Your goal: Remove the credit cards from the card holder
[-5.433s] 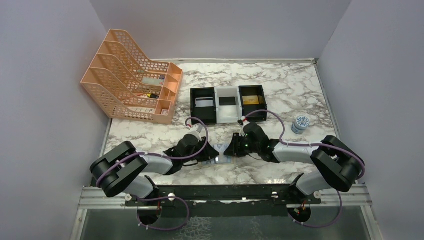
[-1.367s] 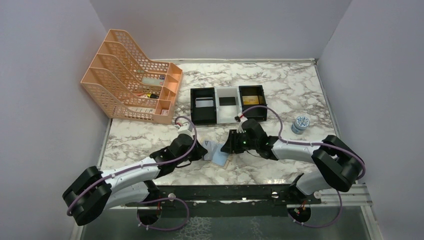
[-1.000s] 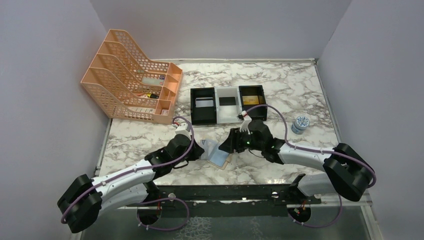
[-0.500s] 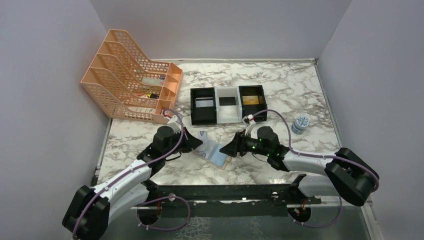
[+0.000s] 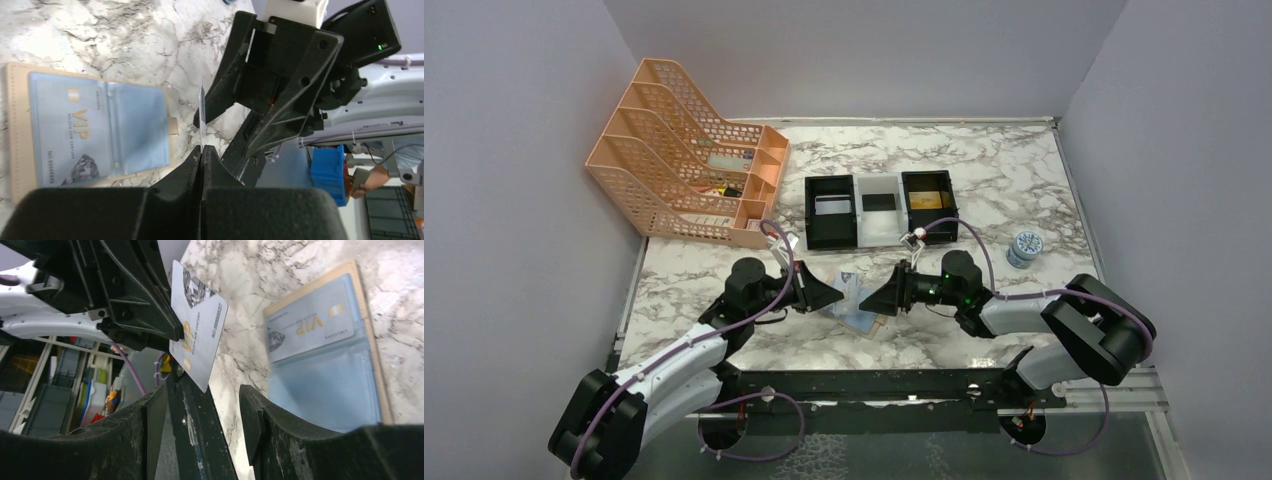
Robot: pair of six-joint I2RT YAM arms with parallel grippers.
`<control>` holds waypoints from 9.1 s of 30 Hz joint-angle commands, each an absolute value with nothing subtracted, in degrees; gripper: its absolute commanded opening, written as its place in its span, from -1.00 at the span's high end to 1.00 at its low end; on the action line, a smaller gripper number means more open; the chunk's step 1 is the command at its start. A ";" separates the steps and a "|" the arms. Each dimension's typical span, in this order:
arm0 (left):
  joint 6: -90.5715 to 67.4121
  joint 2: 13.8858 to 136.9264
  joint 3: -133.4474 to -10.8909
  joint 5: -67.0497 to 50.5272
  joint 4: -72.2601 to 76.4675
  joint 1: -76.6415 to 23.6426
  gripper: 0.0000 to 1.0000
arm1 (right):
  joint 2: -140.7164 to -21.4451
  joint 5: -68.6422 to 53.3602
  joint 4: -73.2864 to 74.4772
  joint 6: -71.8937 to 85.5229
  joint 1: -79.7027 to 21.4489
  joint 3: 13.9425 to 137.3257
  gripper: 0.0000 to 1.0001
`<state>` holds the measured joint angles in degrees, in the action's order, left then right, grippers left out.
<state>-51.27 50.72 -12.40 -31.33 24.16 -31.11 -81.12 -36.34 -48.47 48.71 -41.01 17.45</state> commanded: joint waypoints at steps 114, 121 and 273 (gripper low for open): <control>-34.39 31.11 -40.77 19.41 -35.91 -30.73 -0.98 | -121.10 22.89 5.42 -18.99 -47.46 92.08 0.98; -33.69 31.12 -40.93 17.70 -35.77 -30.68 -0.98 | -125.27 22.61 2.37 -28.72 -47.46 94.12 0.98; -37.74 73.04 -22.44 0.89 1.05 -46.05 0.75 | -95.53 -23.57 -39.36 56.41 -42.63 23.89 0.98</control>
<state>-38.22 71.35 -23.03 -2.02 4.73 -45.65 -96.31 -21.89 -36.71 55.99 -43.64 24.95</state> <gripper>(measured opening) 0.133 0.014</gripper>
